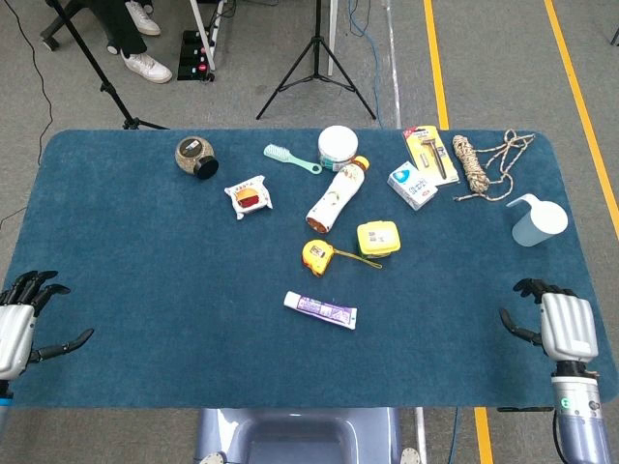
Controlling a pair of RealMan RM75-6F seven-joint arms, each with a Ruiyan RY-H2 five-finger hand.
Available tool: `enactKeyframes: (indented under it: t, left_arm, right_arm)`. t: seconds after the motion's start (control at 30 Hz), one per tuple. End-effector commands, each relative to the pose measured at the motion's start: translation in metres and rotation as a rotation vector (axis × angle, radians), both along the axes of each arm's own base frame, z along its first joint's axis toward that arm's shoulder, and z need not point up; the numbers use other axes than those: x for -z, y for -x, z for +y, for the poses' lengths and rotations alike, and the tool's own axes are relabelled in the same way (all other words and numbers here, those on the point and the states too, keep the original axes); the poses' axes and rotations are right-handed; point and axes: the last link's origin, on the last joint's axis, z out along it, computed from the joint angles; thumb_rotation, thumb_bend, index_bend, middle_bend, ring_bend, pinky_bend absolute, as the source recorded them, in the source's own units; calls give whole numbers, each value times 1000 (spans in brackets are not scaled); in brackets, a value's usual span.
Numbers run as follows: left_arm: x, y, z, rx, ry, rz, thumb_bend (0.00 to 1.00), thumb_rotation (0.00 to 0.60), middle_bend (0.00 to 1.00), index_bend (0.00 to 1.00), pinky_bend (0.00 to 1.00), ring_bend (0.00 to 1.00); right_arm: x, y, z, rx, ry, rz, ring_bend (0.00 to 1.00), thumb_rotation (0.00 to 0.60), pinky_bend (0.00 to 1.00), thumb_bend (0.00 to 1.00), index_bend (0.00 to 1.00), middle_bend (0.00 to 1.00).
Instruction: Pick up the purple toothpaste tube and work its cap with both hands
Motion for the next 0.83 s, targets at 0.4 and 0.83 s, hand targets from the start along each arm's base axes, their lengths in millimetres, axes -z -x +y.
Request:
enactKeyframes:
  t: [0.4,0.83]
  left_arm:
    - [-5,3,-40,11,-12,-6,104,338,196,302,243,114]
    - [-11,0,-40,-6,23,0,104,343,196,302,243,114]
  right_arm:
    - [-25,14,55,22,78,18,506,437,436,389,413,471]
    - [-30,15,63,10,99,-20,508,439,436,388,409,470]
